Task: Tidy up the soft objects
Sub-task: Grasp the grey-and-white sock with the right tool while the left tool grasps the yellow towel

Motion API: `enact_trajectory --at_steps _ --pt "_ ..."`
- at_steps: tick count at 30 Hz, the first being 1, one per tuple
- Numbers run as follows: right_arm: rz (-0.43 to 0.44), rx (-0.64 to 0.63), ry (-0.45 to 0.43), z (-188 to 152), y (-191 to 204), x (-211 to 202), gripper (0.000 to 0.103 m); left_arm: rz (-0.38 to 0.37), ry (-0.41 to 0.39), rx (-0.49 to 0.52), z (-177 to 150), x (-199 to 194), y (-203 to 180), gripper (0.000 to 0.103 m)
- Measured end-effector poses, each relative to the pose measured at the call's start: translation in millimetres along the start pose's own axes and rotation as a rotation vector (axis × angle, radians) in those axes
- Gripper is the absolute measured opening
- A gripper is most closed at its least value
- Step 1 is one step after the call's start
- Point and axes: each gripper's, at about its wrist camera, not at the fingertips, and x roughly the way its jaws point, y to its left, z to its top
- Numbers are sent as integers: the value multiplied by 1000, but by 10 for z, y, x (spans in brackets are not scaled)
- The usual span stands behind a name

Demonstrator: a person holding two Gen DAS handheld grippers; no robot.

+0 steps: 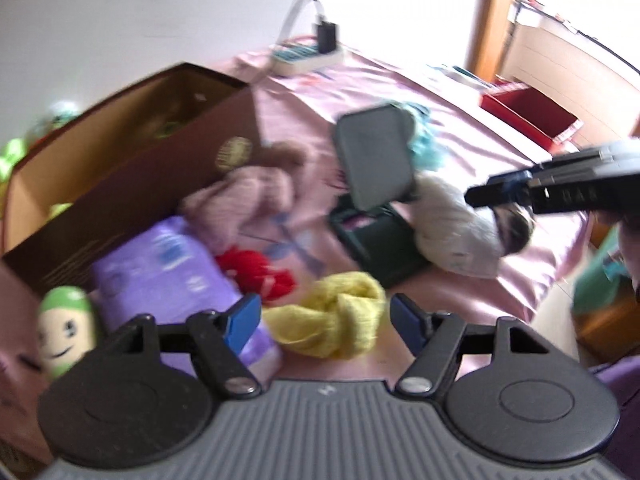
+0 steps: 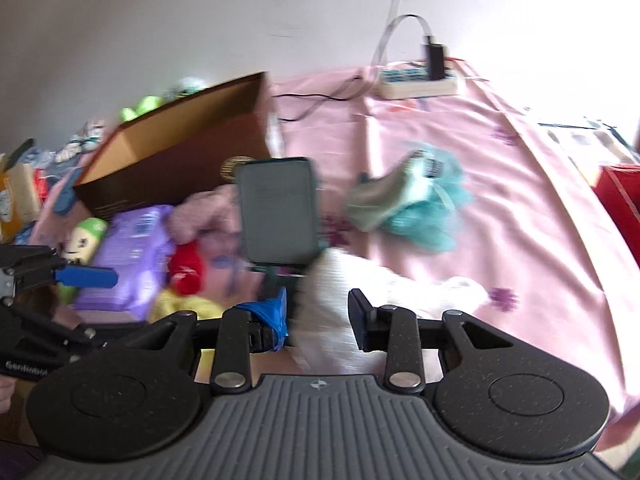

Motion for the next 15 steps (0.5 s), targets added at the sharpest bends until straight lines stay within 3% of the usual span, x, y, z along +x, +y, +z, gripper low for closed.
enact_trajectory --at_steps 6,15 --pt "-31 63 46 -76 -262 18 17 -17 53 54 50 281 -149 73" --pt "-76 29 90 -177 -486 -44 17 26 123 93 73 611 -188 73"
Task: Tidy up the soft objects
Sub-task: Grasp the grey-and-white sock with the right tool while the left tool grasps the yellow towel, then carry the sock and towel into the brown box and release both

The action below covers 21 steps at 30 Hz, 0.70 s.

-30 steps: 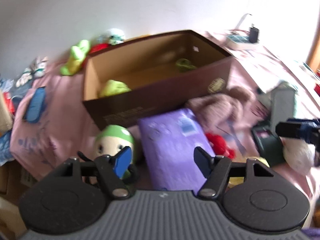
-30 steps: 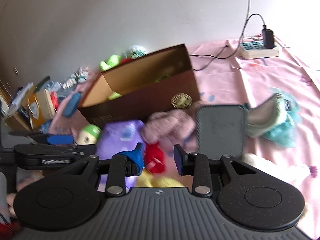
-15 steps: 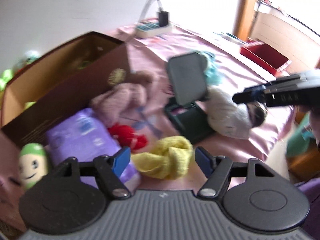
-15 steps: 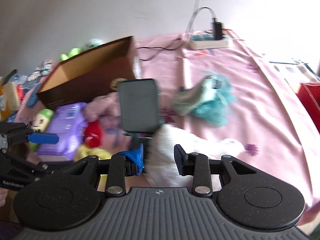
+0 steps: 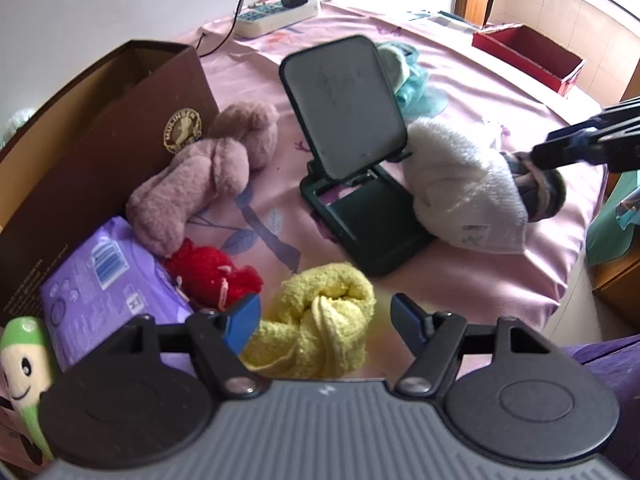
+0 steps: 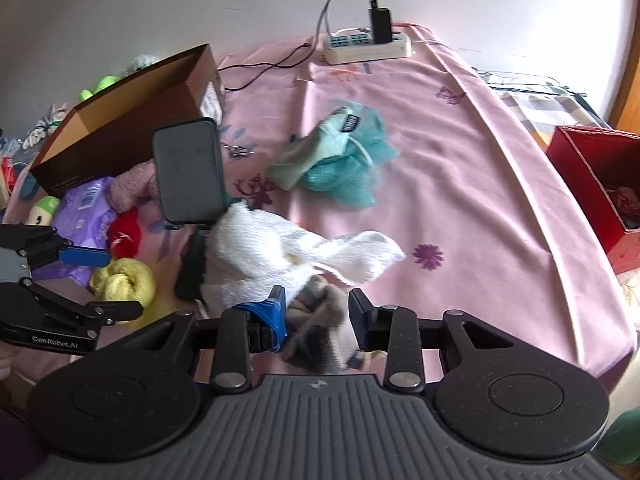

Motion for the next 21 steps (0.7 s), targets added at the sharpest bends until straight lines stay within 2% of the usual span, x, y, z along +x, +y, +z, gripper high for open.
enact_trajectory --at_steps 4,7,9,13,19,21 --pt "-37 20 39 -42 -149 91 18 13 24 -1 5 112 7 73" --pt "-18 96 30 -43 -272 120 19 17 34 4 7 155 10 66" --pt "15 164 43 -26 -351 154 19 12 46 -2 9 185 22 64" --pt "149 358 113 -63 -548 235 20 5 56 -8 18 221 27 55" --pt "214 488 141 -119 -680 312 22 -10 32 -6 38 165 2 44" --pt "231 527 139 -126 -725 302 16 -50 23 -33 52 119 38 43"
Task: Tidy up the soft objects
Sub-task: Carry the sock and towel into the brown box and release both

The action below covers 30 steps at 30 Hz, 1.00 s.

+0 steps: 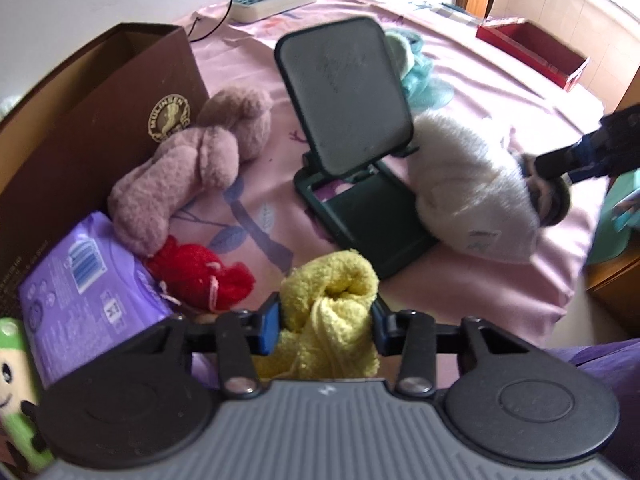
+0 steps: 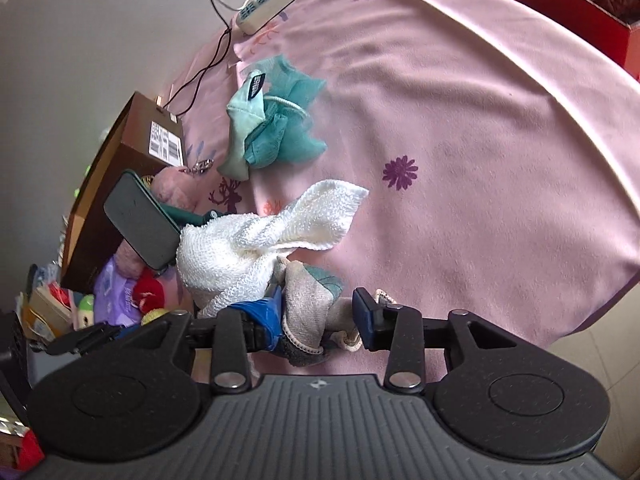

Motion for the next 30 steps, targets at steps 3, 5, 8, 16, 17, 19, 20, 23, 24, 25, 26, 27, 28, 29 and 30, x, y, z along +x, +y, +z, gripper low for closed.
enact_trajectory --at_steps 3,5,8,16,17,19,20,23,24,25,26,27,28,29,30 --pt "28 57 0 26 -73 -46 8 -24 -20 -29 35 -91 45 43" --pt "36 60 -10 30 -71 -102 5 -36 -37 -40 62 -156 75 43" --pt "32 59 -46 71 -85 -225 4 -56 -72 -43 97 -263 99 43" --pt "47 136 -168 262 -215 -534 4 -114 -157 -82 228 -507 156 43" --pt "58 145 -187 291 -204 -566 4 -120 -169 -89 251 -539 168 43" --pt "100 160 -226 369 -164 -629 4 -126 -197 -104 299 -614 204 43" --pt "128 158 -245 419 -117 -653 4 -127 -213 -112 327 -656 228 43" --pt "210 136 -283 603 96 -671 4 -129 -269 -148 416 -801 353 43" --pt "244 125 -290 677 187 -662 4 -125 -290 -161 445 -849 403 43" --pt "279 110 -292 754 289 -641 4 -114 -310 -171 470 -901 452 43" --pt "307 90 -292 825 408 -614 4 -101 -331 -183 494 -952 515 43" --pt "331 65 -291 901 536 -581 4 -86 -350 -195 520 -997 583 43" --pt "354 34 -288 974 674 -545 4 -67 -368 -210 551 -1048 667 43" --pt "376 1 -284 1046 818 -504 4 -52 -383 -224 576 -1088 744 43" --pt "395 -29 -277 1111 953 -460 4 -34 -399 -241 605 -1136 839 43"
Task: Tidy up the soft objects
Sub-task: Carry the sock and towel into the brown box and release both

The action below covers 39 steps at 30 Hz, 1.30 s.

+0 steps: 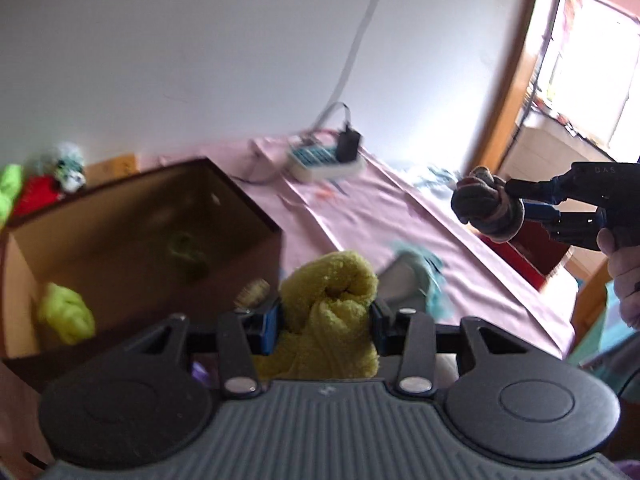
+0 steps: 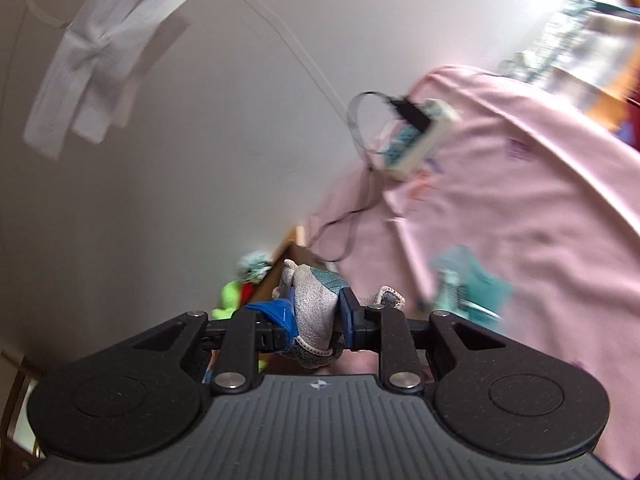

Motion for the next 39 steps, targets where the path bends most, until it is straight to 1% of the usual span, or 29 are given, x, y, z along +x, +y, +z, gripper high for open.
enact_trajectory --at_steps 4,8,10,12,15,21,24,26,27,28,30,31,32,33,35,37,39 --pt "83 -74 60 176 406 506 4 87 -73 -54 243 -107 365 43" --pt "114 -148 120 265 771 988 4 174 -118 -117 447 -137 751 43" --pt "118 -194 140 277 921 1246 4 205 -122 -164 514 -100 958 43" --pt "106 -237 155 270 1038 1497 4 232 -114 -203 513 -47 1118 43" --pt "72 -283 176 223 1120 1865 4 271 -91 -263 491 95 1329 43" --pt "-21 -357 238 39 1095 2533 4 326 -6 -350 439 460 1583 43" --pt "-66 -381 248 -46 1039 2775 4 347 31 -373 430 606 1667 44" --pt "-84 -414 247 -102 1018 2908 5 358 52 -378 416 693 1686 46" --pt "-99 -433 247 -129 1008 2949 5 368 62 -380 406 739 1697 47" --pt "-111 -442 247 -155 984 3004 9 376 72 -384 393 765 1705 48" --pt "-133 -438 258 -182 932 3109 10 397 94 -392 360 832 1717 50" --pt "-149 -443 265 -191 915 3152 11 396 102 -393 350 853 1727 52" --pt "-157 -448 276 -197 907 3184 12 398 109 -393 332 877 1729 59" --pt "-155 -443 287 -200 890 3195 12 404 113 -390 318 887 1729 61" --pt "-153 -418 322 -201 848 3206 12 413 120 -382 288 906 1726 62" --pt "-176 -406 361 -230 812 3199 12 419 128 -383 265 912 1726 62" --pt "-181 -387 397 -285 777 3161 12 421 128 -386 260 901 1722 62"
